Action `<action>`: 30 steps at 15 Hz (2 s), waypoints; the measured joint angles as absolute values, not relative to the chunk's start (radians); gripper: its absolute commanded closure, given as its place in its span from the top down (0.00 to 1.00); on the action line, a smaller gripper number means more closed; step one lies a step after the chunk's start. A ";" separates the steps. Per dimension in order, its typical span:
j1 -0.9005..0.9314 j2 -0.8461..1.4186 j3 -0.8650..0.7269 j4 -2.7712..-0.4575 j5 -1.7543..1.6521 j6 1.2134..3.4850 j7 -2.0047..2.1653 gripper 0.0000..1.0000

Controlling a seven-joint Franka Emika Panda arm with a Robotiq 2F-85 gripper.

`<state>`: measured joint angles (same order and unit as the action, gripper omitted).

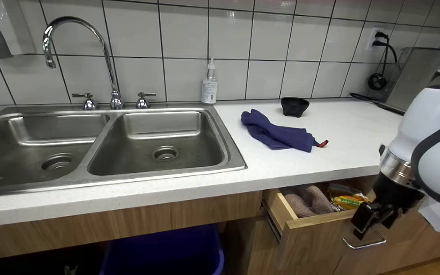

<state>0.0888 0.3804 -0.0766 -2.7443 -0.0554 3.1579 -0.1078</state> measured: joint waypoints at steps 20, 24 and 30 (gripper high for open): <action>0.090 0.424 -0.077 -2.636 -0.054 3.155 -0.055 1.00; 0.090 0.440 -0.077 -2.608 -0.054 3.153 -0.053 1.00; 0.099 0.463 -0.083 -2.565 -0.054 3.151 -0.050 1.00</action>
